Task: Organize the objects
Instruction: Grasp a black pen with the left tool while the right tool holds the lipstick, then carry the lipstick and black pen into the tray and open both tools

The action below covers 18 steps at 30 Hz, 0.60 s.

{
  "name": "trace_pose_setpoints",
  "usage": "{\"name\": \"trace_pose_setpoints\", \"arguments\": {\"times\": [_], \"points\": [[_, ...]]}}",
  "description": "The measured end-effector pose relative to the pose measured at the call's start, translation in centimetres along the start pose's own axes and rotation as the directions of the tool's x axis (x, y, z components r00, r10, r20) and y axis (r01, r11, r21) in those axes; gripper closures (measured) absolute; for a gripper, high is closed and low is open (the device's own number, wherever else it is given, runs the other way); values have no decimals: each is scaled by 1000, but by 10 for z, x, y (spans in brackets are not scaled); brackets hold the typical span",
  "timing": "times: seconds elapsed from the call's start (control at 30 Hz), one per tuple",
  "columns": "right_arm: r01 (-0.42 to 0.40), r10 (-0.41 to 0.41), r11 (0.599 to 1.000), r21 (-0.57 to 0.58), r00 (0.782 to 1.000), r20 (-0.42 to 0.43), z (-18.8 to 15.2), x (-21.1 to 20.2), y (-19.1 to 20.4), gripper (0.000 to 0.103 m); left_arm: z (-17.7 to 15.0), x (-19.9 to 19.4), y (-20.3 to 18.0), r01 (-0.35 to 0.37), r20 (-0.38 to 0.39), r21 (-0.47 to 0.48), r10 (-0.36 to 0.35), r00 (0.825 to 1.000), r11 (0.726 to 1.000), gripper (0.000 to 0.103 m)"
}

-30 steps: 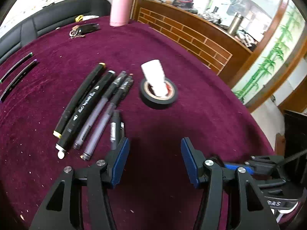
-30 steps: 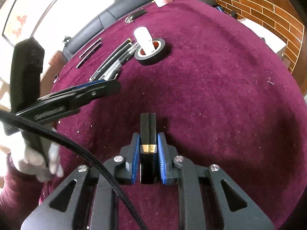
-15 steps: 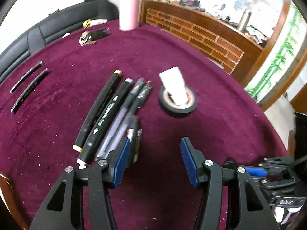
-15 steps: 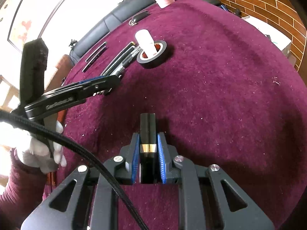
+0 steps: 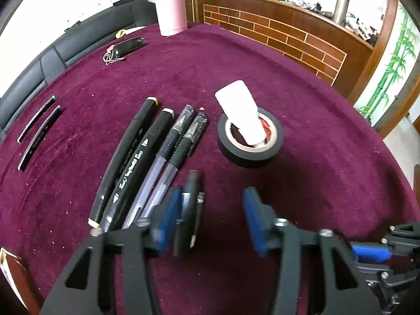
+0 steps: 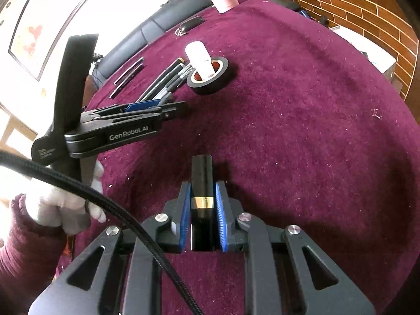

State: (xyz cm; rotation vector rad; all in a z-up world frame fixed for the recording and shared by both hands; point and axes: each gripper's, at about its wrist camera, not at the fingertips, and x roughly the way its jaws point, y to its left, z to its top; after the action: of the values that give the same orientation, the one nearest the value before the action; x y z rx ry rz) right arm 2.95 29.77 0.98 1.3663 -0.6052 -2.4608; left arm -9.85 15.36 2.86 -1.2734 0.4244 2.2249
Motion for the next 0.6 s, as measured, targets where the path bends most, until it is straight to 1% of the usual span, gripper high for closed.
{"name": "trace_pose_setpoints", "arguments": {"times": [0.07, 0.1, 0.2, 0.23, 0.3, 0.37, 0.4, 0.47, 0.6], "points": [[21, -21, 1000, -18, 1000, 0, 0, 0, 4, 87, -5, -4, 2, 32, -5, -2, -32, 999, 999, 92], [36, -36, 999, -33, 999, 1, 0, 1, 6, 87, -7, -7, 5, 56, -8, -18, -56, 998, 998, 92], [69, -70, 995, -66, 998, -5, -1, 0, 12, 87, -20, -15, 13, 65, -1, -51, -65, 998, 997, 92], [64, -65, 996, -63, 998, -9, -2, -3, 12, 87, -24, -19, 16, 82, 3, -73, -82, 997, 994, 92], [40, -41, 998, -54, 999, -12, -4, -8, 13, 87, -33, -29, 23, 142, 32, -119, -139, 990, 983, 92], [31, -31, 998, -59, 1000, 1, -6, -14, 19, 87, -42, -42, 30, 158, 65, -150, -150, 987, 976, 92], [22, -21, 998, -63, 1000, 7, -8, -19, 23, 87, -49, -52, 34, 181, 90, -167, -168, 982, 969, 92], [-1, 2, 997, -76, 1000, 9, -9, -24, 34, 87, -61, -70, 39, 194, 124, -185, -173, 977, 963, 92], [-74, 74, 992, -105, 997, -7, -14, -33, 62, 87, -90, -115, 57, 254, 219, -243, -202, 955, 936, 92]]}}
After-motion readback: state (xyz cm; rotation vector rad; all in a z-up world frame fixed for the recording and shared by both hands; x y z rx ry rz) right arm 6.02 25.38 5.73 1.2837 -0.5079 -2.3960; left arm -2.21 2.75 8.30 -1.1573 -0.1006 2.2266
